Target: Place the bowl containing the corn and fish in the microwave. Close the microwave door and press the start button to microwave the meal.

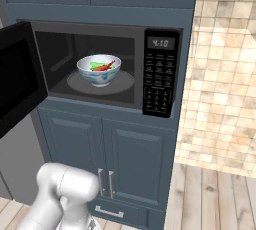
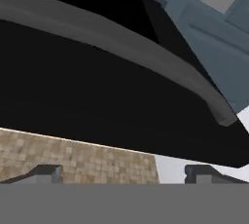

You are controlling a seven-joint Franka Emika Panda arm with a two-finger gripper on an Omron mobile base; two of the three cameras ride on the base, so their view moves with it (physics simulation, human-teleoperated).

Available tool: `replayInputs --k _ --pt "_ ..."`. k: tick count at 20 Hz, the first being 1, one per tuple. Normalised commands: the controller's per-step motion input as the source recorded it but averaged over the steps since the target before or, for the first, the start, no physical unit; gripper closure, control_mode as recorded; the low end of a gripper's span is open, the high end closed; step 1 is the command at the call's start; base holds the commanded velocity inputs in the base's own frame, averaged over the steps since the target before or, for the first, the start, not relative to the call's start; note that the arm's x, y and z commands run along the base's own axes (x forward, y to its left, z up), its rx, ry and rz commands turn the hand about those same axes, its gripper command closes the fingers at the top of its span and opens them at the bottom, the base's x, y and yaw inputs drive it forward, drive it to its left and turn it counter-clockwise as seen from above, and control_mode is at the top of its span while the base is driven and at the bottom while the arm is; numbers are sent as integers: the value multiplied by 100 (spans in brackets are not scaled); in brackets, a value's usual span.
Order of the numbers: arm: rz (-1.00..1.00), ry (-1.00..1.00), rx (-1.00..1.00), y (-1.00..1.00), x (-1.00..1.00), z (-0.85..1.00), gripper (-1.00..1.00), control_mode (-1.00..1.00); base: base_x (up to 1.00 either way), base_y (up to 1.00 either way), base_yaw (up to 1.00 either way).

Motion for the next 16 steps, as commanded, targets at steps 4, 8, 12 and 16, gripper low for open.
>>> replayInputs --k 4,8,12,16 --pt "-7 2 -10 88 6 -9 -100 -100 0 0 0" --pt "-12 7 0 61 33 -14 -100 -100 0 0 0" --pt "-14 4 0 52 44 -12 -100 -100 0 0 0" --pt "-16 2 0 22 53 -10 -100 -100 0 0 0"
